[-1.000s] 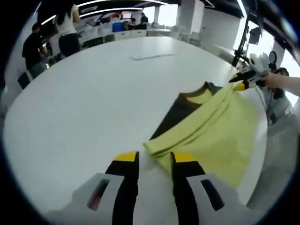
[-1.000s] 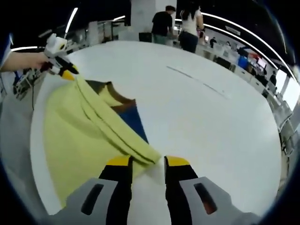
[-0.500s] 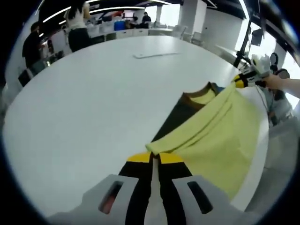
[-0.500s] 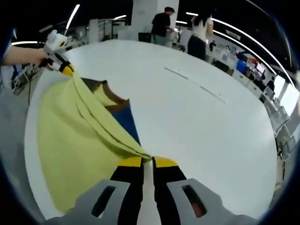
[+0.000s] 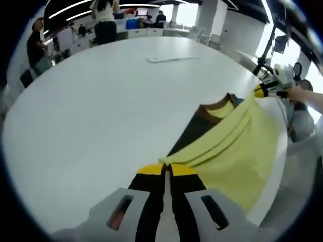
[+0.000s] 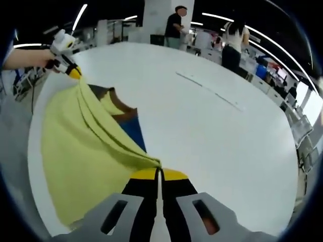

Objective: Fold the garment on the visible template until the final outline fits inside the template.

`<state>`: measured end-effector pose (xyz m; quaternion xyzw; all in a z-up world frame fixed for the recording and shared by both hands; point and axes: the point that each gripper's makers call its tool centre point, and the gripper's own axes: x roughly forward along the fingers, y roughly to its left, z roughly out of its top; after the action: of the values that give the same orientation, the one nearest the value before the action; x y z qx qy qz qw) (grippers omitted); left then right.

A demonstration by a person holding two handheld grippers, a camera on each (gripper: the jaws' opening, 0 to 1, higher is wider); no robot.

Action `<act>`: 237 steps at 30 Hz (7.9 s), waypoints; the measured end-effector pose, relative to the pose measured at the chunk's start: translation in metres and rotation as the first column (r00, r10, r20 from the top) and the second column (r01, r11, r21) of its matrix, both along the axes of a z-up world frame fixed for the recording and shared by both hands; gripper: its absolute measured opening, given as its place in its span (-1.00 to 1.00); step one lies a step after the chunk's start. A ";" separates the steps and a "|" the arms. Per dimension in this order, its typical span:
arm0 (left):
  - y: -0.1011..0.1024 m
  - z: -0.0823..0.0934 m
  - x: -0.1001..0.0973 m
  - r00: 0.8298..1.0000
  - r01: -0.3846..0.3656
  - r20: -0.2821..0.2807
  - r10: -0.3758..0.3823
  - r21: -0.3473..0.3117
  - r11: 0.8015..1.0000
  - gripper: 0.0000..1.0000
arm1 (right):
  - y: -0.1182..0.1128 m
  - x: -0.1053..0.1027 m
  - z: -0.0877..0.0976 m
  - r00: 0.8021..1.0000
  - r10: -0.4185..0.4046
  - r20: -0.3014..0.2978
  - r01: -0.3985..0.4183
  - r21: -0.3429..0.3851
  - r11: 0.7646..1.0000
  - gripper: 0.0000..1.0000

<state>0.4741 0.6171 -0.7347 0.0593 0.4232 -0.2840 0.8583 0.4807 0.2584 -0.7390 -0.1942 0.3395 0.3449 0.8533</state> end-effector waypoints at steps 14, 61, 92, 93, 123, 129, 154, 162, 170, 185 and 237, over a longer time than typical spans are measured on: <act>0.000 -0.008 0.018 0.986 -0.051 -0.159 0.039 -0.075 0.996 -1.00 | -0.008 0.011 -0.007 0.988 -0.101 -0.113 0.110 0.075 0.991 -0.98; 0.000 -0.022 0.020 0.958 -0.109 -0.278 0.074 -0.112 0.988 -0.97 | 0.144 0.001 -0.009 0.722 0.677 -0.141 -0.687 -0.033 0.726 -0.96; 0.012 -0.016 0.025 0.959 -0.151 -0.254 0.122 -0.100 0.983 -0.89 | 0.137 0.022 -0.022 0.801 0.580 -0.146 -0.594 -0.079 0.800 -0.96; 0.011 -0.016 0.025 0.959 -0.151 -0.254 0.122 -0.101 0.983 -0.89 | 0.138 0.023 -0.022 0.801 0.581 -0.143 -0.595 -0.084 0.799 -0.96; -0.019 0.035 -0.012 0.986 -0.072 -0.156 0.052 -0.129 0.989 -0.50 | 0.121 0.011 0.051 0.926 0.348 0.145 -0.342 -0.069 0.937 -0.81; -0.018 0.045 -0.033 0.989 -0.056 -0.141 0.038 -0.129 0.990 -0.41 | 0.114 -0.014 0.059 0.946 0.300 0.119 -0.300 -0.020 0.954 -0.60; -0.022 0.064 -0.108 0.993 -0.025 -0.120 0.006 -0.157 0.987 -0.04 | 0.072 -0.097 0.084 0.989 0.134 0.068 -0.141 0.109 0.984 -0.09; -0.024 0.072 -0.132 0.994 -0.010 -0.110 -0.009 -0.178 0.984 0.12 | 0.060 -0.125 0.086 0.994 0.097 0.042 -0.102 0.139 0.985 0.06; -0.022 0.076 -0.155 0.995 0.013 -0.096 -0.032 -0.185 0.983 0.30 | 0.049 -0.145 0.091 0.997 0.070 0.021 -0.072 0.158 0.985 0.18; -0.013 0.080 -0.184 0.996 0.008 -0.088 -0.026 -0.198 0.980 0.63 | 0.035 -0.173 0.094 1.000 -0.021 -0.007 0.022 0.222 0.975 0.35; -0.020 0.061 -0.210 0.998 0.035 -0.033 -0.044 -0.250 0.968 0.83 | 0.020 -0.211 0.065 0.994 -0.035 -0.104 0.068 0.333 0.940 0.69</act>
<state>0.2645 0.5968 -0.6741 -0.0461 0.3990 -0.3531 0.8450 0.2700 0.2780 -0.6742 -0.0199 0.3216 0.3845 0.8651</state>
